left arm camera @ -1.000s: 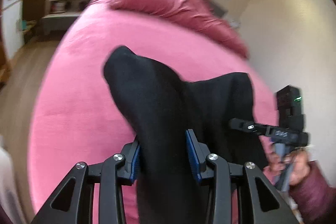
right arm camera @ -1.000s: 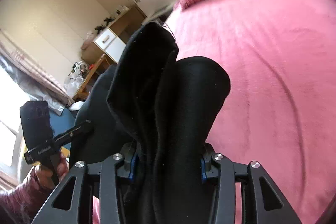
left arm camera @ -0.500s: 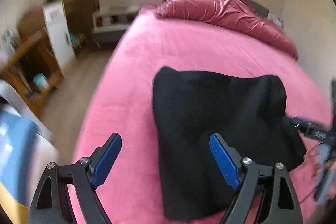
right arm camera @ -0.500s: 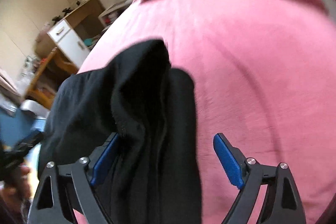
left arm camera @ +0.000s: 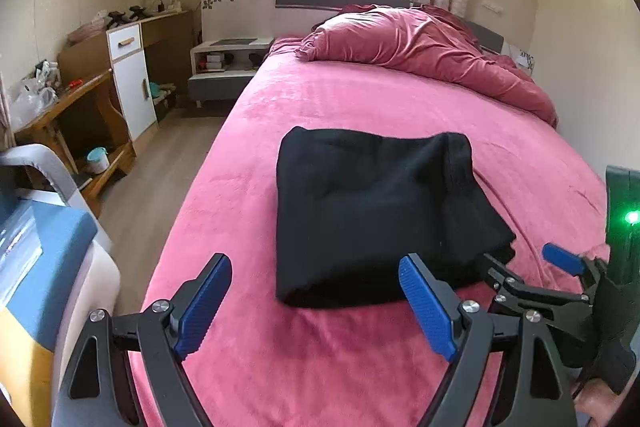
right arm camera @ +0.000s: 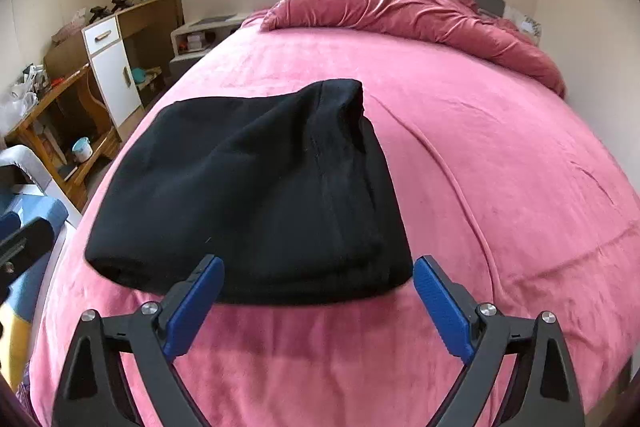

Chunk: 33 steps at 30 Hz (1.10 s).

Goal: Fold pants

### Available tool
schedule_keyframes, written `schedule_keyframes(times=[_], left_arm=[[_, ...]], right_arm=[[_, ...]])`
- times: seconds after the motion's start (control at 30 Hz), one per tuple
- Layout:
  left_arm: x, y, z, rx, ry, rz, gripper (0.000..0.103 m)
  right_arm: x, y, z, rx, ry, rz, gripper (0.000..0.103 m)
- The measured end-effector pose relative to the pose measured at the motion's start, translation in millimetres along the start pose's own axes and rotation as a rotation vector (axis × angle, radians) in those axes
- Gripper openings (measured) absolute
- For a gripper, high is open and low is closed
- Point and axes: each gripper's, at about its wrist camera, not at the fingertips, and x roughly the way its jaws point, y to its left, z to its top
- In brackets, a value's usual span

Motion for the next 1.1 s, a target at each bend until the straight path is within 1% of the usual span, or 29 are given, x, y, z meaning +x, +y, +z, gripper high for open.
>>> schedule_keyframes(times=[0.07, 0.33, 0.5, 0.57, 0.63, 0.93, 1.1], left_arm=[[-7.0, -1.5, -5.8, 0.000, -0.001, 0.034, 0.087], [-23.8, 0.4, -22.8, -0.013, -0.014, 0.092, 0.087], [-27.9, 3.6, -28.1, -0.020, -0.009, 0.072, 0.087], [-30.8, 3.4, -29.0, -0.014, -0.024, 0.081, 0.087], [-32.7, 4.0, -29.3, -0.014, -0.034, 0.073, 0.087], [-35.1, 5.6, -28.5, -0.031, -0.033, 0.073, 0.087], [-35.1, 4.0, -29.3, -0.019, -0.030, 0.070, 0.087]], right_arm=[[-10.8, 1.7, -5.8, 0.005, -0.012, -0.004, 0.097], [-34.8, 6.1, -19.4, 0.011, -0.031, -0.025, 0.098], [-44.0, 11.4, -23.0, -0.010, -0.044, -0.034, 0.098], [-46.4, 12.6, -23.5, -0.010, -0.049, -0.035, 0.098], [-48.3, 13.3, -23.5, -0.011, -0.055, -0.033, 0.098], [-54.4, 17.2, -26.0, -0.021, -0.070, -0.029, 0.098], [-54.0, 16.0, -26.5, -0.019, -0.065, -0.020, 0.098]])
